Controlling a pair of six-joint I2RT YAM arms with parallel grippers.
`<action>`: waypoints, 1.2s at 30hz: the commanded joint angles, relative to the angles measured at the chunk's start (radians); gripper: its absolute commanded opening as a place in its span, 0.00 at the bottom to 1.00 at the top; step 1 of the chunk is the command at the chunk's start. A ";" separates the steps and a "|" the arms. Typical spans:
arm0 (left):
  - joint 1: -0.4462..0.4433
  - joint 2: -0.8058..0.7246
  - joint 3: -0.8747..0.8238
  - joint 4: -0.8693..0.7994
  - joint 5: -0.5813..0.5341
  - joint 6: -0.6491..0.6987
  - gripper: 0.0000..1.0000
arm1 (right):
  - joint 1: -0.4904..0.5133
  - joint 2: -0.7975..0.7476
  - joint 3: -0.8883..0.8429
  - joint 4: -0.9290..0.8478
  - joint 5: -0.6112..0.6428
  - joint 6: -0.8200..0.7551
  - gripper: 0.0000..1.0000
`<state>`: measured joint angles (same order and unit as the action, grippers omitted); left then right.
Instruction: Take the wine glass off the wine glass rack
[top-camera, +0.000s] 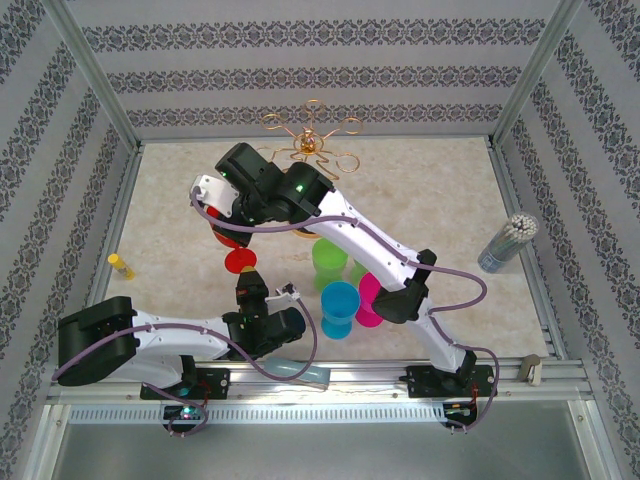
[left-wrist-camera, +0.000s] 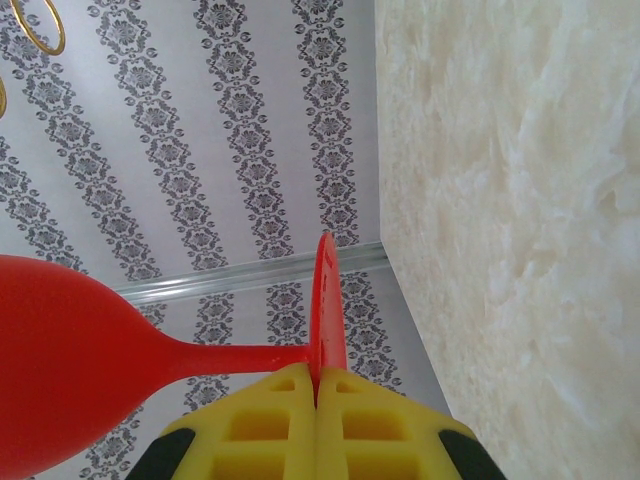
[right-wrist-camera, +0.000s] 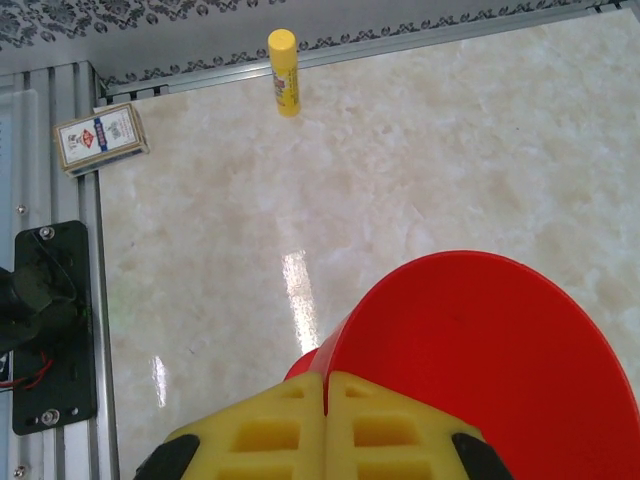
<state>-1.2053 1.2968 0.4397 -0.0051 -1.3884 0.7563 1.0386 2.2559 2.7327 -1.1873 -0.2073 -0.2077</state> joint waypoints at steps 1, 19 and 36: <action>-0.012 -0.025 0.002 0.052 -0.045 0.022 0.00 | 0.010 -0.028 -0.015 -0.041 -0.020 0.014 0.00; -0.007 -0.033 0.002 0.067 -0.047 0.031 0.23 | 0.012 -0.105 -0.037 0.009 0.009 0.058 0.00; -0.004 -0.034 0.002 0.071 -0.046 0.030 0.26 | 0.011 -0.159 -0.074 0.052 0.092 0.089 0.00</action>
<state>-1.2045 1.2732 0.4397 0.0517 -1.4273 0.7792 1.0389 2.1532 2.6591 -1.1851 -0.1417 -0.1329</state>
